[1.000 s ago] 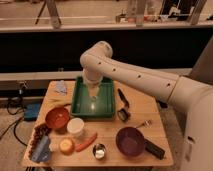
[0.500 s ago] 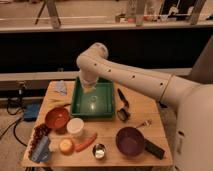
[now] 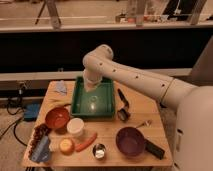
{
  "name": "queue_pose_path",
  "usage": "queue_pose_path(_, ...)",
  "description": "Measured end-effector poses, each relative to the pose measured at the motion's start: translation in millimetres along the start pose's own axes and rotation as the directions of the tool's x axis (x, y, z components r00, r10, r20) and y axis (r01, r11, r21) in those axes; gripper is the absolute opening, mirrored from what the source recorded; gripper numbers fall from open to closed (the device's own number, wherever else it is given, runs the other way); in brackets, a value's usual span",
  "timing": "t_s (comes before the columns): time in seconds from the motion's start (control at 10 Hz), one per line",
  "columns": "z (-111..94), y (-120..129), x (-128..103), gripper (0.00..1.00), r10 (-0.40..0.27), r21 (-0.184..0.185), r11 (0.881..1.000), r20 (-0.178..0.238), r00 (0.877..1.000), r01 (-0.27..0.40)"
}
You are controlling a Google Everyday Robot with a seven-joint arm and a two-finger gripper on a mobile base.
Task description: Place banana in tray
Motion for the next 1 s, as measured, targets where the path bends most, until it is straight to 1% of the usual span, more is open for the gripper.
queue_pose_path(0.2, 8, -11, -19, 0.53, -0.006, -0.025, 1.000, 0.032, 0.999, 0.007)
queue_pose_path(0.4, 21, -28, -48, 0.71, -0.010, -0.054, 0.998, 0.052, 0.999, 0.013)
queue_pose_path(0.5, 31, -40, -72, 0.78, -0.015, -0.077, 0.997, 0.054, 0.998, 0.019)
queue_pose_path(0.6, 41, -52, -93, 0.80, -0.017, -0.105, 0.994, 0.049, 0.999, 0.022)
queue_pose_path(0.7, 50, -60, -106, 0.80, -0.016, -0.128, 0.992, 0.042, 0.999, 0.021)
queue_pose_path(0.8, 60, -69, -115, 0.80, -0.003, -0.156, 0.988, 0.025, 1.000, 0.007)
queue_pose_path(0.9, 72, -77, -120, 0.80, 0.015, -0.185, 0.983, -0.003, 1.000, -0.015)
queue_pose_path(1.0, 80, -83, -120, 0.80, 0.031, -0.203, 0.978, -0.026, 0.999, -0.036)
